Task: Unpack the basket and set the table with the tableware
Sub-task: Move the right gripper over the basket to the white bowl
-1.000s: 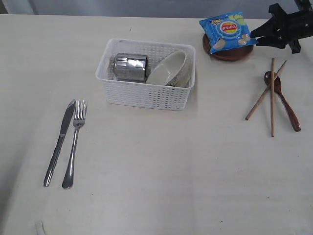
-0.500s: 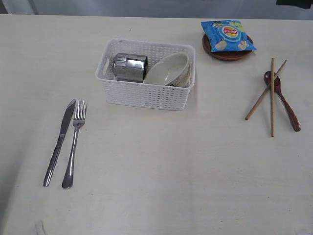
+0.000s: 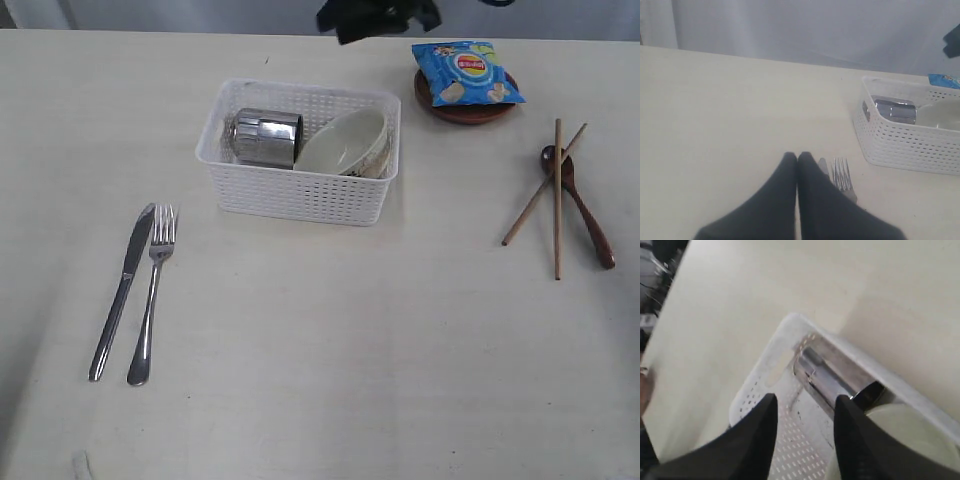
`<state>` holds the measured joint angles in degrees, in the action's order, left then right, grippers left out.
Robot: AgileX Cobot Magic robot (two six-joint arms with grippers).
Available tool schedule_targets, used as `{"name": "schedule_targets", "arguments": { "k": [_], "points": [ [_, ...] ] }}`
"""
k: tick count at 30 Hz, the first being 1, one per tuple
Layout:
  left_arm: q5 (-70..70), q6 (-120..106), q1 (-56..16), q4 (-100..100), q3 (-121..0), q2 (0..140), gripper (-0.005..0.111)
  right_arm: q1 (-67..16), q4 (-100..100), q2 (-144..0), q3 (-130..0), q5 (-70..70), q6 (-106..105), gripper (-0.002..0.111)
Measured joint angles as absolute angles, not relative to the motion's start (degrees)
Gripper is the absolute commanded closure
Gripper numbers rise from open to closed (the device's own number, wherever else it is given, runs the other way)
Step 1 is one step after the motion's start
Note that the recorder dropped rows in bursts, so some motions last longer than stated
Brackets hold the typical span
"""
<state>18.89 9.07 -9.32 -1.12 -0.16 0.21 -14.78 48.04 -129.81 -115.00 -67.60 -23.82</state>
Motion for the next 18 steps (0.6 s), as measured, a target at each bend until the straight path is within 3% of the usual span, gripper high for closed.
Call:
{"name": "schedule_targets", "arguments": {
  "k": [6, 18],
  "points": [
    [18.9, 9.1, -9.3, -1.1, -0.2, 0.2, 0.107, -23.2, 37.3, -129.8, -115.0, -67.2, -14.1, 0.071],
    [18.9, 9.1, -9.3, -1.1, -0.2, 0.2, 0.107, -27.7, 15.6, -126.8, -115.0, -69.2, 1.6, 0.071]
  ]
}}
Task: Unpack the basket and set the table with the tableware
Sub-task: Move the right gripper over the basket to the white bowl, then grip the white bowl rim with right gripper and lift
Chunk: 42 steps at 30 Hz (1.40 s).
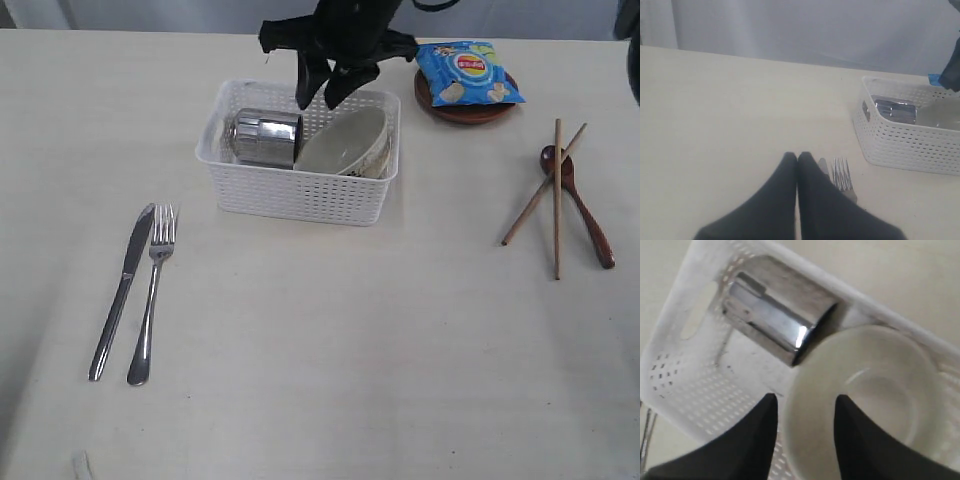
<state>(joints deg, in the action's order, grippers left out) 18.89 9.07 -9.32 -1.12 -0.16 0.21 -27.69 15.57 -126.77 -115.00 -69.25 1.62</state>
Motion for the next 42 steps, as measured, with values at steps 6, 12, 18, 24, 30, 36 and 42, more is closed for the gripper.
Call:
{"name": "schedule_targets", "arguments": {
  "k": [6, 12, 18, 24, 30, 36, 42],
  "points": [
    [18.9, 9.1, -9.3, -1.1, -0.2, 0.2, 0.107, -27.8, 2.0, -121.6, -115.0, -69.7, 8.8, 0.071],
    [18.9, 9.1, -9.3, -1.1, -0.2, 0.2, 0.107, -28.5, -0.8, -120.0, -115.0, -69.7, 12.7, 0.071],
    [18.9, 9.1, -9.3, -1.1, -0.2, 0.2, 0.107, -30.9, -1.3, -120.0, -113.6, -69.7, 16.7, 0.071],
    [18.9, 9.1, -9.3, -1.1, -0.2, 0.2, 0.107, -33.1, -2.3, -119.5, -108.5, -69.7, 20.0, 0.071],
    [18.9, 9.1, -9.3, -1.1, -0.2, 0.2, 0.107, -33.1, -8.3, -115.9, -102.6, -69.9, 24.2, 0.071],
    [18.9, 9.1, -9.3, -1.1, -0.2, 0.2, 0.107, -30.6, -7.7, -115.6, -99.1, -70.0, 25.7, 0.071],
    [18.9, 9.1, -9.3, -1.1, -0.2, 0.2, 0.107, -28.9, -0.3, -115.6, -99.1, -70.0, 25.1, 0.071]
  ]
}}
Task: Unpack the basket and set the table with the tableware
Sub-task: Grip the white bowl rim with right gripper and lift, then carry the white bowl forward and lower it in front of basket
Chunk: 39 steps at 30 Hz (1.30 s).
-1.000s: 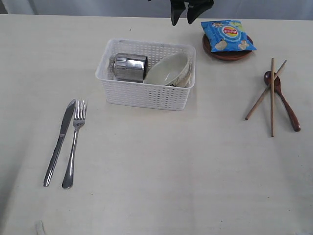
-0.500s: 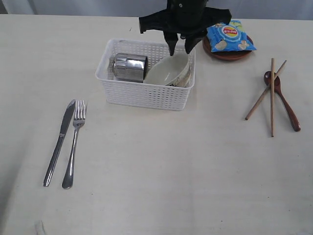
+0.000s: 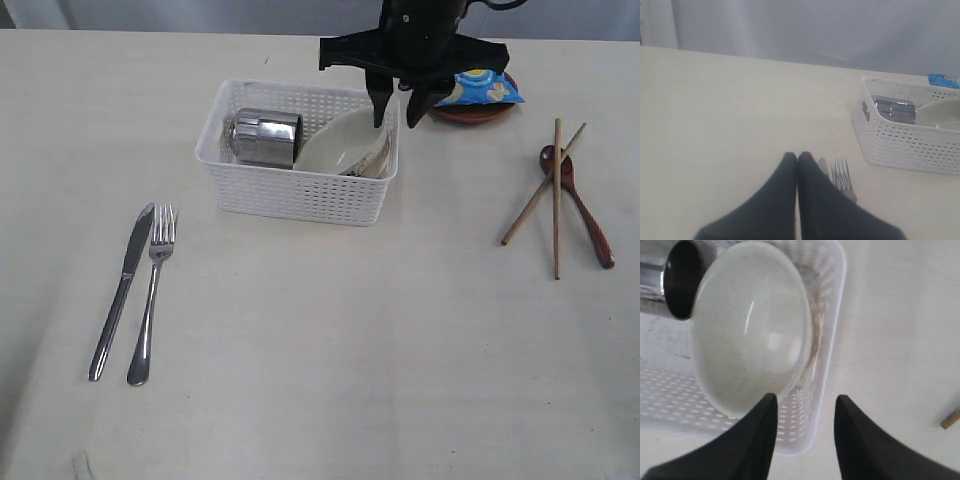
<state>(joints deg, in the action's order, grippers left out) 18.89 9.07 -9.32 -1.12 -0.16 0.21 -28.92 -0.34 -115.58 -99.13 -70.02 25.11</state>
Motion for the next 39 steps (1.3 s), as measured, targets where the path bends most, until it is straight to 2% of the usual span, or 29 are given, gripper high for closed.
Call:
{"name": "schedule_targets", "arguments": {
  "k": [17, 20, 24, 32, 39],
  "points": [
    [18.9, 9.1, -9.3, -1.1, -0.2, 0.2, 0.107, -28.9, 2.9, -119.9, -98.8, -66.8, 25.9, 0.072],
    [18.9, 9.1, -9.3, -1.1, -0.2, 0.2, 0.107, -28.9, 2.9, -120.3, -98.8, -66.6, 26.0, 0.085],
    [18.9, 9.1, -9.3, -1.1, -0.2, 0.2, 0.107, -28.9, 2.7, -120.4, -98.8, -65.9, 25.9, 0.109],
    [18.9, 9.1, -9.3, -1.1, -0.2, 0.2, 0.107, -28.9, 0.3, -120.0, -100.2, -66.1, 25.7, 0.109],
    [18.9, 9.1, -9.3, -1.1, -0.2, 0.2, 0.107, -28.9, -2.2, -116.1, -106.4, -69.5, 24.1, 0.109]
  ]
}}
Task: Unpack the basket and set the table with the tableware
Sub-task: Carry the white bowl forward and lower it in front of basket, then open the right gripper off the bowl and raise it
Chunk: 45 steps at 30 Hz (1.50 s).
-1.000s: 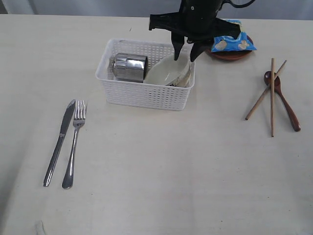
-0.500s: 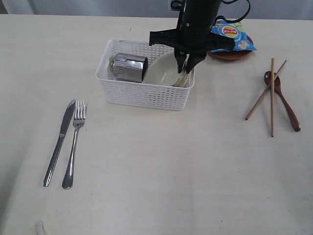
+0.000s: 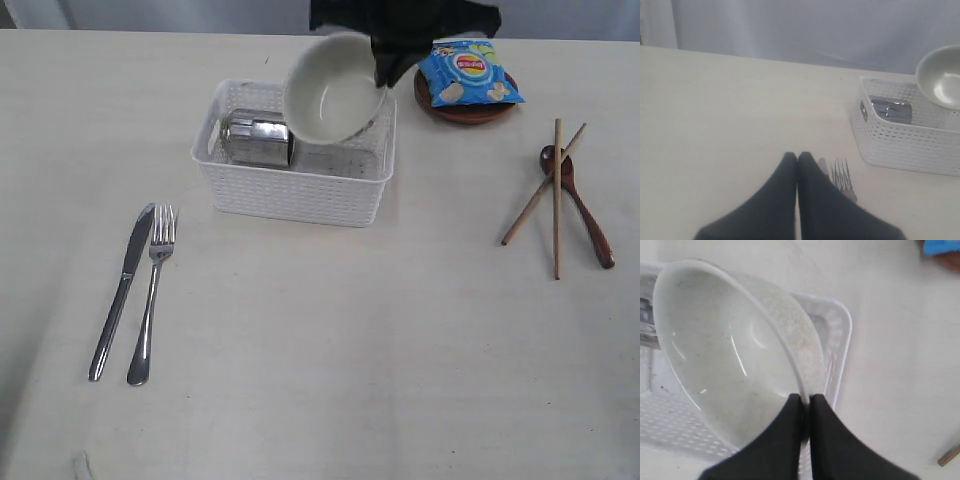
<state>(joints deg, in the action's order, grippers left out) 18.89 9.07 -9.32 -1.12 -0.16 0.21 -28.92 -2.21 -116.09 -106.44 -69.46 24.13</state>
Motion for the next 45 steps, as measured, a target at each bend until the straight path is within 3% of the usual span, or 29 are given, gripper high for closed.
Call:
{"name": "schedule_targets", "arguments": {
  "k": [6, 13, 29, 45],
  "points": [
    [18.9, 9.1, -9.3, -1.1, -0.2, 0.2, 0.107, -28.8, -0.7, -111.4, -110.1, -69.7, 17.5, 0.109],
    [18.9, 9.1, -9.3, -1.1, -0.2, 0.2, 0.107, -23.7, 14.9, -107.1, -109.1, -70.2, 4.3, 0.109],
    [18.9, 9.1, -9.3, -1.1, -0.2, 0.2, 0.107, -23.3, 41.1, -102.2, -71.9, -70.1, -22.5, 0.109],
    [18.9, 9.1, -9.3, -1.1, -0.2, 0.2, 0.107, -30.4, 39.9, -108.1, -66.5, -60.4, -21.6, 0.109]
  ]
}}
